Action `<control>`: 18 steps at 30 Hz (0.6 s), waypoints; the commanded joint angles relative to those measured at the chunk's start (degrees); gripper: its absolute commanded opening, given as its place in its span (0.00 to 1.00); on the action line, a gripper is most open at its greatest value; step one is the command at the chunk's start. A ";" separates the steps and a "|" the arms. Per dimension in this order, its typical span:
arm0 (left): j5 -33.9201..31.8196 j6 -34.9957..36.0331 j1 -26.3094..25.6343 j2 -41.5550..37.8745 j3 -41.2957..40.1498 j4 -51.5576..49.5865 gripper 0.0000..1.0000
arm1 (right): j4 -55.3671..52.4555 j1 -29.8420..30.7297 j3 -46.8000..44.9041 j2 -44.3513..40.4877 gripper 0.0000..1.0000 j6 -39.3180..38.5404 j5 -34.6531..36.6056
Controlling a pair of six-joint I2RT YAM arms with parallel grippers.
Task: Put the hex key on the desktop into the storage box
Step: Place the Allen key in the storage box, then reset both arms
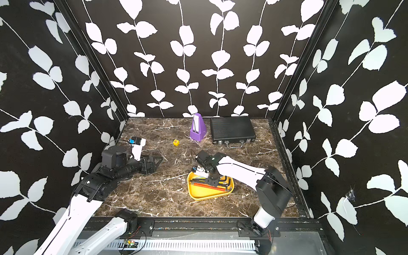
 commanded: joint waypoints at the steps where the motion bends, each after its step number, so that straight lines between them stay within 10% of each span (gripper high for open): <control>1: -0.83 -0.58 -0.18 1.59 1.36 2.34 0.98 | 1.80 -3.84 4.42 -5.40 0.43 6.11 0.40; 3: -1.66 -1.19 -0.18 3.19 2.41 2.60 0.99 | 4.27 -7.43 5.09 -7.70 0.51 11.49 -0.50; 6: -4.12 -2.08 -0.18 4.93 3.90 2.63 0.99 | 7.84 -13.65 4.88 -10.95 0.99 20.58 -2.74; 11: -10.10 0.41 -0.24 5.12 5.52 3.14 0.99 | 16.68 -20.66 0.28 -19.58 0.99 30.65 -1.53; 15: -23.84 1.55 -0.19 8.03 7.80 1.43 0.99 | 19.80 -21.23 -1.90 -26.17 0.99 36.30 26.40; 18: -33.92 1.16 -0.17 10.30 6.22 3.95 0.99 | 38.28 -23.46 -14.47 -30.92 0.99 23.71 39.10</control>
